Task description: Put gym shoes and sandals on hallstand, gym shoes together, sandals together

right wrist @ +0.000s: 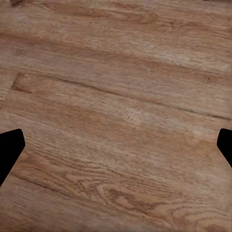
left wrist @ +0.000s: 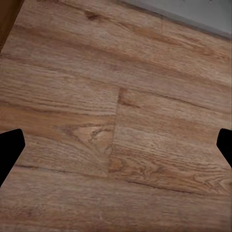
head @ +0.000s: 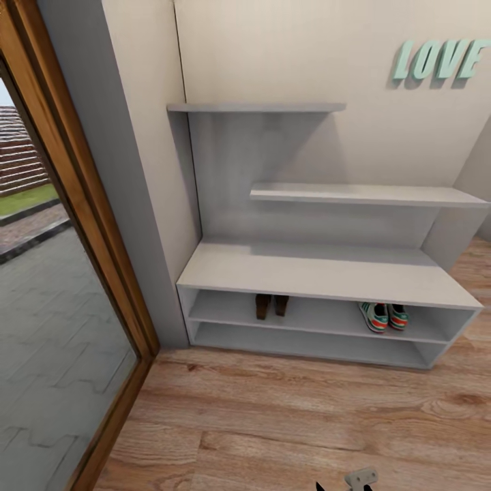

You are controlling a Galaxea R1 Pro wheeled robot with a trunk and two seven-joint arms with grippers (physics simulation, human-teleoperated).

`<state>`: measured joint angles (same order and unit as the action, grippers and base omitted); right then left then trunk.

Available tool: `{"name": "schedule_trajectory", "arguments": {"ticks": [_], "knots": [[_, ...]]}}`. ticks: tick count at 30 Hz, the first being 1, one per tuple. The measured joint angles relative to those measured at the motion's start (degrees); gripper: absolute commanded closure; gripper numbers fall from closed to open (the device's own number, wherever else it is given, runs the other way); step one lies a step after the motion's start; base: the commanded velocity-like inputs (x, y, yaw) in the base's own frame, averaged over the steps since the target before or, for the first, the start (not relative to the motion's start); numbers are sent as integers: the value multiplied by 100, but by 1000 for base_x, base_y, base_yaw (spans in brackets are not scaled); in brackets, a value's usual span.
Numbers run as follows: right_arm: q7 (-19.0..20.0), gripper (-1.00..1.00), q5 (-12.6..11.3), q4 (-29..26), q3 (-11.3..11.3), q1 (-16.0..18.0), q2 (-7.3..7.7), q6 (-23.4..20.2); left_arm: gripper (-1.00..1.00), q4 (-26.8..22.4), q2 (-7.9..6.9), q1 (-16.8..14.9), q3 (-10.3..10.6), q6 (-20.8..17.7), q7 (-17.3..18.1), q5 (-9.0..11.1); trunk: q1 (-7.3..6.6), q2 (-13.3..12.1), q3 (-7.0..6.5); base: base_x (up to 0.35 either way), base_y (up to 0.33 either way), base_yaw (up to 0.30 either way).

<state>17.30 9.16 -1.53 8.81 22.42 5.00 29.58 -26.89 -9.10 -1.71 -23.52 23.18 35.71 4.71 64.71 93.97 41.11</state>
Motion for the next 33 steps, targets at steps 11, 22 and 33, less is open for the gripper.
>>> {"name": "schedule_trajectory", "arguments": {"ticks": [11,22,33], "knots": [[0,-100,0,1,0,-2,-15,-3,-100,20,-4,0,-2,0,0,3,-242,-441,-198,0,0,0],[0,-100,0,0,0,-2,-18,-3,-100,26,-4,0,-2,0,0,9,-483,-883,-395,0,0,0],[0,-100,0,0,0,-2,-18,-4,-100,27,-5,0,-2,0,0,9,-725,-1324,-593,0,0,0]]}}
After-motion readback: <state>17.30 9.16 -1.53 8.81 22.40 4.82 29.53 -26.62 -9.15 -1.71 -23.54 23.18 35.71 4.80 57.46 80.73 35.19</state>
